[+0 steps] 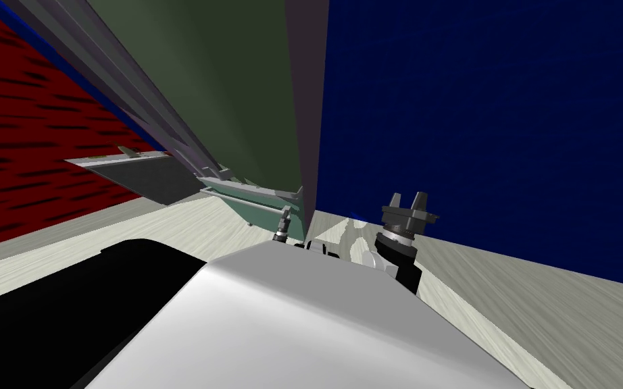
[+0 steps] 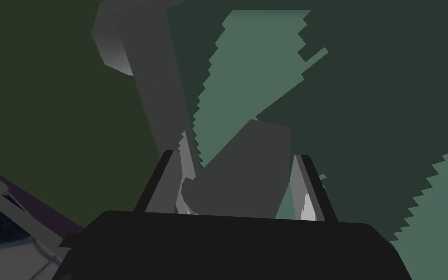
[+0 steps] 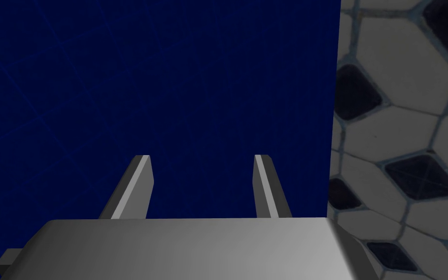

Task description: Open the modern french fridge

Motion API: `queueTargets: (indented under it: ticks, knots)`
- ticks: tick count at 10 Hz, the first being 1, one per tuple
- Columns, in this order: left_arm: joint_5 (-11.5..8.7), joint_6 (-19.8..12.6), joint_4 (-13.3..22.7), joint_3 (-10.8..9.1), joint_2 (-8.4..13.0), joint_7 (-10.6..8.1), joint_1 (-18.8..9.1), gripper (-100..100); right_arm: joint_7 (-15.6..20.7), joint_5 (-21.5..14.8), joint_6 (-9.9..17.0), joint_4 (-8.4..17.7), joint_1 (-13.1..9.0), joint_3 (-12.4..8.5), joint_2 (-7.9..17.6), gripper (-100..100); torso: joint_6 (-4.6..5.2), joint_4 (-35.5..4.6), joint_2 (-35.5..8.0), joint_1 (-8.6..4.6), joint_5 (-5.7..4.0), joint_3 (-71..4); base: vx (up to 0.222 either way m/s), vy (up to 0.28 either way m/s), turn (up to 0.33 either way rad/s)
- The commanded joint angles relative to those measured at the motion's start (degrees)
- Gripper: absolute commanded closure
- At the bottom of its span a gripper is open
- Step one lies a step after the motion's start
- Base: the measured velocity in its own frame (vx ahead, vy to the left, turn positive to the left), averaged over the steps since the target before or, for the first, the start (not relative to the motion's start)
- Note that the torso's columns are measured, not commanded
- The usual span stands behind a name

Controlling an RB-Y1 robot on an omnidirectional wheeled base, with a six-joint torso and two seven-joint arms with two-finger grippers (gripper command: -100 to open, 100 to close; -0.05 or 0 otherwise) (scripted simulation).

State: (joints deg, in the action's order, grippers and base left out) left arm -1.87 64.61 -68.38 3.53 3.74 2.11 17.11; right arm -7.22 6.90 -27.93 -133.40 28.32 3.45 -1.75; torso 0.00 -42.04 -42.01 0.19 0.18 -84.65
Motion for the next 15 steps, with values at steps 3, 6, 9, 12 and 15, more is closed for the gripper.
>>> queueTargets:
  ticks: [3,6,9,12,15]
  knots:
    - [0.03,0.87,0.49,0.06,0.18,-0.24,0.08,100,0.0,0.0,0.0,0.0,0.0,0.0,0.0,0,0.02,0.05,0.09,0.07,0.06,-0.03,-0.029,0.005,0.01]
    - [0.06,-1.79,-0.98,0.0,0.59,-0.6,-0.2,100,0.0,0.0,0.01,0.01,-0.02,0.0,0.0,0,-0.11,-0.17,-0.49,0.04,-0.05,0.27,-0.17,-0.012,0.027]
    - [0.1,-3.24,-2.02,0.06,0.82,-0.83,-0.24,100,0.0,0.0,0.0,0.01,-0.02,0.0,0.0,0,-0.03,-0.21,-0.12,-0.09,-0.18,-0.01,-0.134,-0.005,0.019]
    - [2.71,-3.94,1.3,-1.68,0.07,-2.63,-4.29,100,0.0,0.0,0.0,0.0,-0.01,0.0,0.0,0,-0.09,-0.17,-0.31,-0.01,-0.12,0.13,-0.137,0.008,0.08]
    - [5.31,-4.38,4.61,-3.45,-0.69,-4.41,-8.4,100,0.0,0.0,0.01,0.01,-0.02,0.0,0.0,0,-0.07,-0.19,-0.23,-0.06,-0.13,0.1,-0.168,0.0,0.088]
